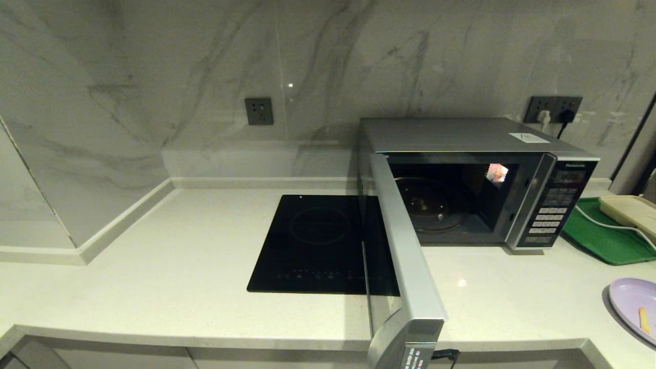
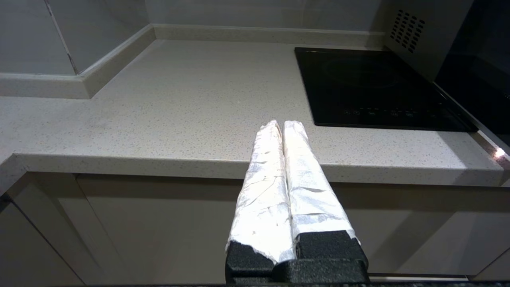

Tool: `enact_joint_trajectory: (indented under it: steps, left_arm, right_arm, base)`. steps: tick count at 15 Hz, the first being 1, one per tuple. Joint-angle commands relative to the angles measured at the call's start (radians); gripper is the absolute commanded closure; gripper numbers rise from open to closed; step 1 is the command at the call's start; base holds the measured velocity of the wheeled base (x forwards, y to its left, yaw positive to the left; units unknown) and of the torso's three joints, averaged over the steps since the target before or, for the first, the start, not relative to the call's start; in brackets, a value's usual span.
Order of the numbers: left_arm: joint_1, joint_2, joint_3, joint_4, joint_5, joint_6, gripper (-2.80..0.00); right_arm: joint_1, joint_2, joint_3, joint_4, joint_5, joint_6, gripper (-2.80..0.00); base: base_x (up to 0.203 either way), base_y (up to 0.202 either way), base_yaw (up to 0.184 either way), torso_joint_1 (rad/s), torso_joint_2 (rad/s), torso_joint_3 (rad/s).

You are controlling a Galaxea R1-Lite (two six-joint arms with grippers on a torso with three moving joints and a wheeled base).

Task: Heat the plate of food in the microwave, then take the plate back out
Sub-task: Put the plate in the microwave oven

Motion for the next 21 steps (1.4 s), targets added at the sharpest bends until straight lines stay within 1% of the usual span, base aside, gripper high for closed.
enact_joint_trajectory:
  steps: [1, 6, 21]
  left_arm:
    - [0.000, 0.000, 0.000, 0.000, 0.000, 0.000, 0.00]
    - [0.000, 0.000, 0.000, 0.000, 0.000, 0.000, 0.00]
    - [0.000, 0.000, 0.000, 0.000, 0.000, 0.000, 0.00]
  right_arm:
    - [0.017, -0.006, 0.022, 0.004, 0.002, 0.002, -2.80]
    - [0.038, -0.004, 0.022, 0.004, 0.005, 0.004, -2.80]
    - [0.029, 0.019, 0.021, -0.001, 0.000, 0.013, -2.80]
  base:
    - [0.000, 0.000, 0.000, 0.000, 0.00, 0.000]
    - [0.000, 0.000, 0.000, 0.000, 0.00, 0.000]
    - [0.000, 0.000, 0.000, 0.000, 0.00, 0.000]
